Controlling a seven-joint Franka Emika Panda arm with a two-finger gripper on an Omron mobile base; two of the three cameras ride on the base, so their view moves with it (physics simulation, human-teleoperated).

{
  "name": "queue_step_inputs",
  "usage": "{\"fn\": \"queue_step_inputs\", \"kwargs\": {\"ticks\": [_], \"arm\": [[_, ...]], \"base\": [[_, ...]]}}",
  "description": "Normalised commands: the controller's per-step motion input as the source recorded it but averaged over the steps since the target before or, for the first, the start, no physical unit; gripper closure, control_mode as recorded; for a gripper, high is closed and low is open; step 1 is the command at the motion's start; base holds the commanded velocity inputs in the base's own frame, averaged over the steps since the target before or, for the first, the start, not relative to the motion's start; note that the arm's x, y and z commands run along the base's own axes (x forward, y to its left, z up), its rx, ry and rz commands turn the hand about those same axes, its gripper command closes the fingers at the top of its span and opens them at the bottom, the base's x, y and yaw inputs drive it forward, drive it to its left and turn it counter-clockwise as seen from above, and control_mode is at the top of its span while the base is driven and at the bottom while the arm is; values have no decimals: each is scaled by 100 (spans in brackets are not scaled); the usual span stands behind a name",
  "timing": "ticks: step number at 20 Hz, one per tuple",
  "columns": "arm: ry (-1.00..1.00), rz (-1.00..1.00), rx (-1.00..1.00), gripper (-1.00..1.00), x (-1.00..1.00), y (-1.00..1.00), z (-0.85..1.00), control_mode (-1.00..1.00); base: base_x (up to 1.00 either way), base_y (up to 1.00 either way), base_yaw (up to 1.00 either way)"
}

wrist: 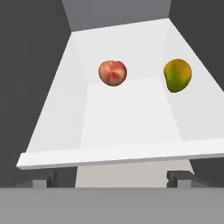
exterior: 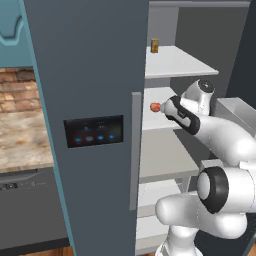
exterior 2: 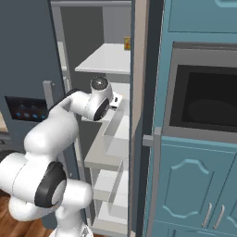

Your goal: Pick the peach and mango from the fridge and place them on the plate next to the blender to make a fruit smoothie.

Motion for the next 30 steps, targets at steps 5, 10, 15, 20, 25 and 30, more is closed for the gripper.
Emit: {"fn": "queue_step_inputs", "kwargs": {"ticks": [5,10,15,20,25,30], "arm": [[0,3,0,-100,38,2,-9,-100],[0,0,-1,-100,40,21,-26,-100],[0,0,0,-100,43,8,-24,-100],[0,0,0,-100,44,0,-18,-100],[0,0,0,-100,43,0,-8,-100],[0,0,0,-100,39,0,-12,-100]], "base": [[0,0,0],[0,0,0],[0,0,0],[0,0,0],[0,0,0],[0,0,0]]}}
